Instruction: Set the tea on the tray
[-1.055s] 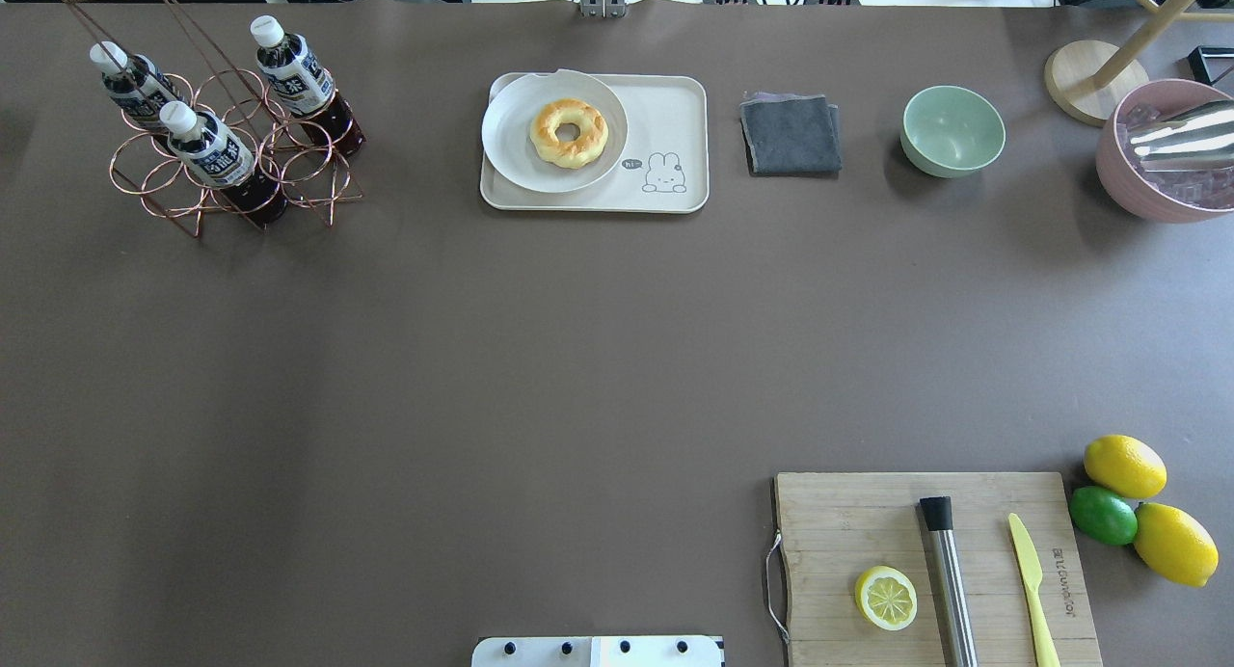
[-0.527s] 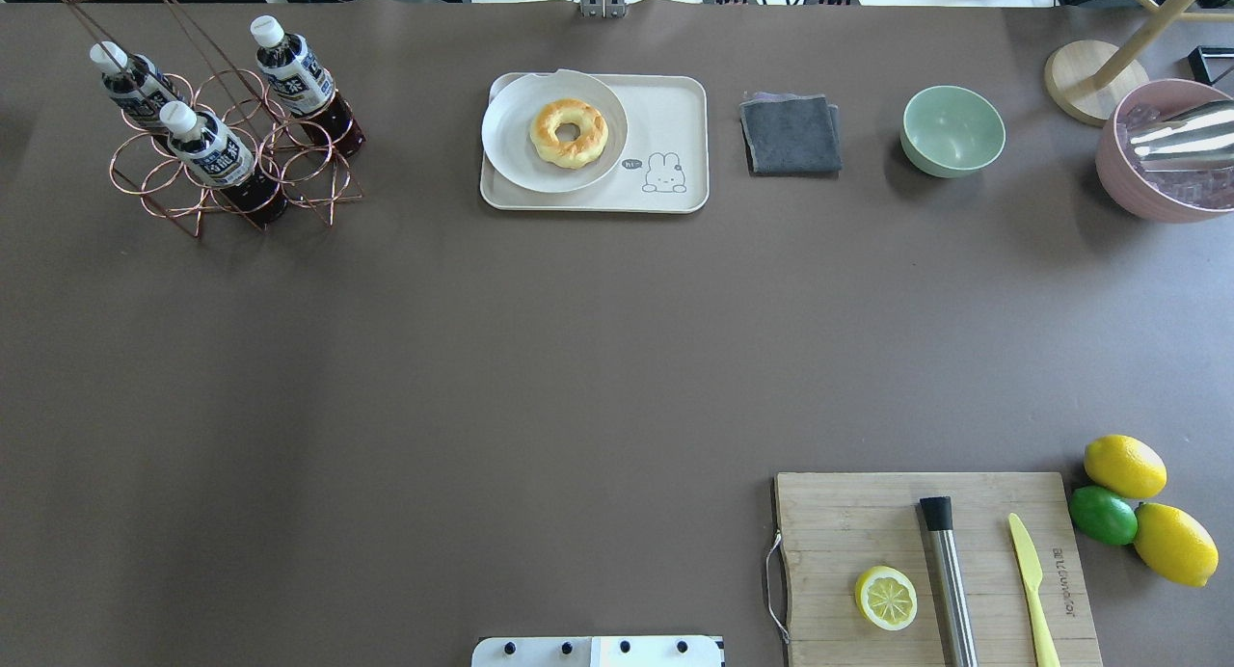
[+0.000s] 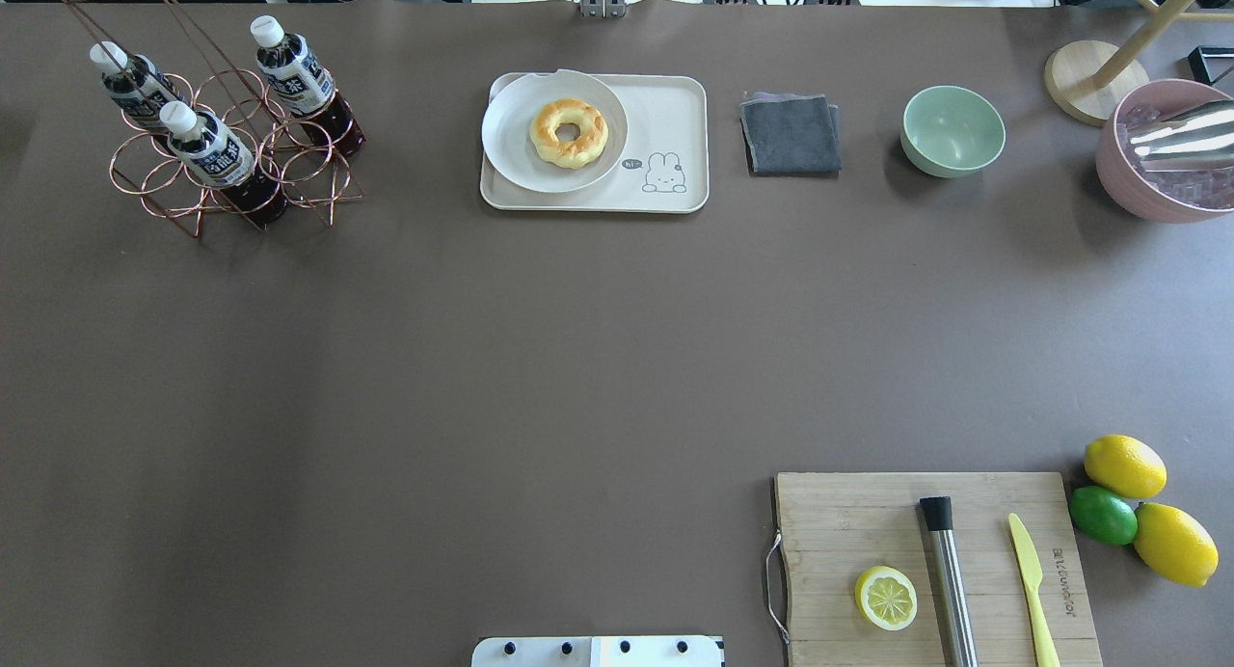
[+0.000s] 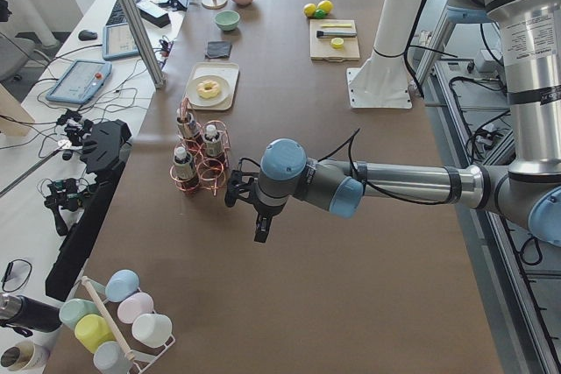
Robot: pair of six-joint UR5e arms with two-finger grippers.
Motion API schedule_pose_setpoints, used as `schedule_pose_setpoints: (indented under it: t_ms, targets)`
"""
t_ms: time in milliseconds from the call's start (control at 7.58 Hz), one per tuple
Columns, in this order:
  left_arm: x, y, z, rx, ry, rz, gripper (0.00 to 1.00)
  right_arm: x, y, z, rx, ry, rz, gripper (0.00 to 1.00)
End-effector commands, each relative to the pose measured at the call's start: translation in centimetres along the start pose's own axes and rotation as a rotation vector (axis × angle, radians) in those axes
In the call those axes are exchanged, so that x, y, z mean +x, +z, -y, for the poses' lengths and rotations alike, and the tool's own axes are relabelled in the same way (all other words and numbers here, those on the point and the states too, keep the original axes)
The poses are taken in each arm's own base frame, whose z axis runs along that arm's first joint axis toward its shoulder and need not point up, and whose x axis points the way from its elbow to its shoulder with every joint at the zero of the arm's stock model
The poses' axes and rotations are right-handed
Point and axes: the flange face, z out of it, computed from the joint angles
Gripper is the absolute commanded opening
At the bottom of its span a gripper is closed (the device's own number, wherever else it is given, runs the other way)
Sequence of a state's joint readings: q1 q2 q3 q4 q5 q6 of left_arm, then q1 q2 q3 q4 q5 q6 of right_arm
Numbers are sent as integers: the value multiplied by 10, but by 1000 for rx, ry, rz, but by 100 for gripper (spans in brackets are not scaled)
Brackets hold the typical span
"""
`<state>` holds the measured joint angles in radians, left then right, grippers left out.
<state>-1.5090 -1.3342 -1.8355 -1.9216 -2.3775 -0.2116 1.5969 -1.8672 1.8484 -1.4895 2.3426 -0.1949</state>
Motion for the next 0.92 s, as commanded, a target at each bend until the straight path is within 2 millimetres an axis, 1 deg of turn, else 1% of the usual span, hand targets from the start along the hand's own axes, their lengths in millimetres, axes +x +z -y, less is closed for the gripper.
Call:
schedule_pose_setpoints:
  t_ms: [0,132,264,527,791]
  targets:
    - [1,-4,-4,4,10,-7,97,2,3,-6,-8,8,3,100]
    - [-3,1,-12,-10,4,-4,97,1,1,-5,-3,5,2,100]
    - [1,3,-13,-15,17,-7,97,2,3,-6,-9,11,3,100]
    - [-2,6,-13,-19,78,10,97,6,8,-9,-19,21,7,100]
    - [-1,6,-12,-15,85,25,97,7,9,-9,-20,20,7,100]
